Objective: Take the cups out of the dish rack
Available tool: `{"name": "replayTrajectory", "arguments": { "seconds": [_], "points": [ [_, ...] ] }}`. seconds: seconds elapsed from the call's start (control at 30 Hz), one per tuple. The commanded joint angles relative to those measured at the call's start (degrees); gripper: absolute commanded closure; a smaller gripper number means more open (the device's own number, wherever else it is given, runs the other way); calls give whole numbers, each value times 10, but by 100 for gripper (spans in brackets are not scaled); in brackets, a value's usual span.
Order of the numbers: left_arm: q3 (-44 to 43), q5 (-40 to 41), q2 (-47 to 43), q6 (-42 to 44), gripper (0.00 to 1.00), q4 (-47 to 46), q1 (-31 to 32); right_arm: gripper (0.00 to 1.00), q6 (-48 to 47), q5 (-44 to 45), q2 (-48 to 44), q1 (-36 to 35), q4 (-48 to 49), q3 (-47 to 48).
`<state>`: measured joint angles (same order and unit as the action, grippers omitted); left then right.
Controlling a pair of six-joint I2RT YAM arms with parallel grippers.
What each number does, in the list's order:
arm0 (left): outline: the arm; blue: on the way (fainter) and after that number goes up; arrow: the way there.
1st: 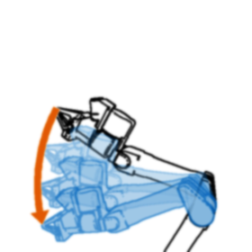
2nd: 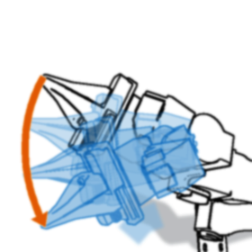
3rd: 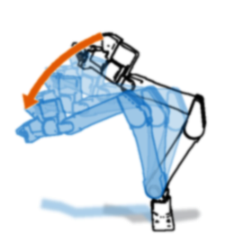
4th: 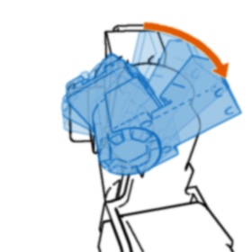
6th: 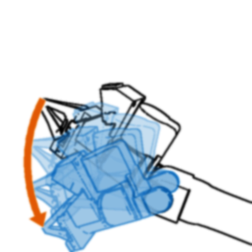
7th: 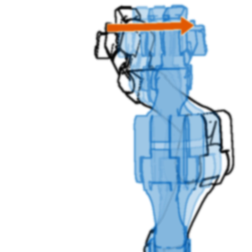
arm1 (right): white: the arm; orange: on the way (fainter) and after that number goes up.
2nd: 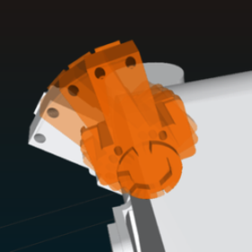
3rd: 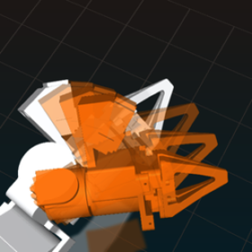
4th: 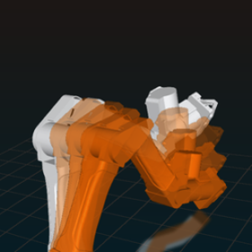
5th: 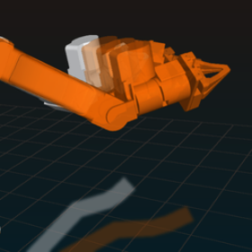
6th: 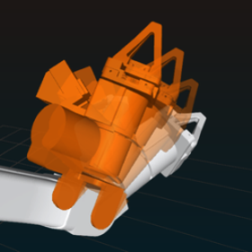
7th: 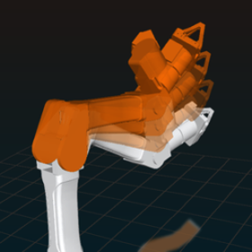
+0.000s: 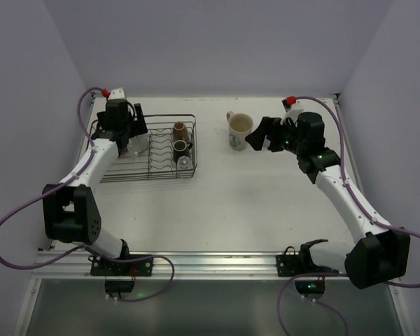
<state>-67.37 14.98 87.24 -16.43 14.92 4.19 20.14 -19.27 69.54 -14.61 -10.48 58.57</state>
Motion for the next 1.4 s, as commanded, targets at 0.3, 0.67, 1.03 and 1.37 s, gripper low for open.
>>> {"name": "replayTrajectory", "arguments": {
  "seconds": [0.3,0.67,1.03,1.37],
  "points": [
    [-41,18,52,25,0,-54,-7,1,-11,-15,12,-32,21,9],
    [-37,32,89,32,0,-80,-6,1,-24,3,16,-62,15,18],
    [-49,27,125,42,0,-110,-7,1,-27,9,11,-74,20,15],
    [-33,21,144,36,0,-139,-6,1,-24,3,5,-75,26,9]
  ]
}}
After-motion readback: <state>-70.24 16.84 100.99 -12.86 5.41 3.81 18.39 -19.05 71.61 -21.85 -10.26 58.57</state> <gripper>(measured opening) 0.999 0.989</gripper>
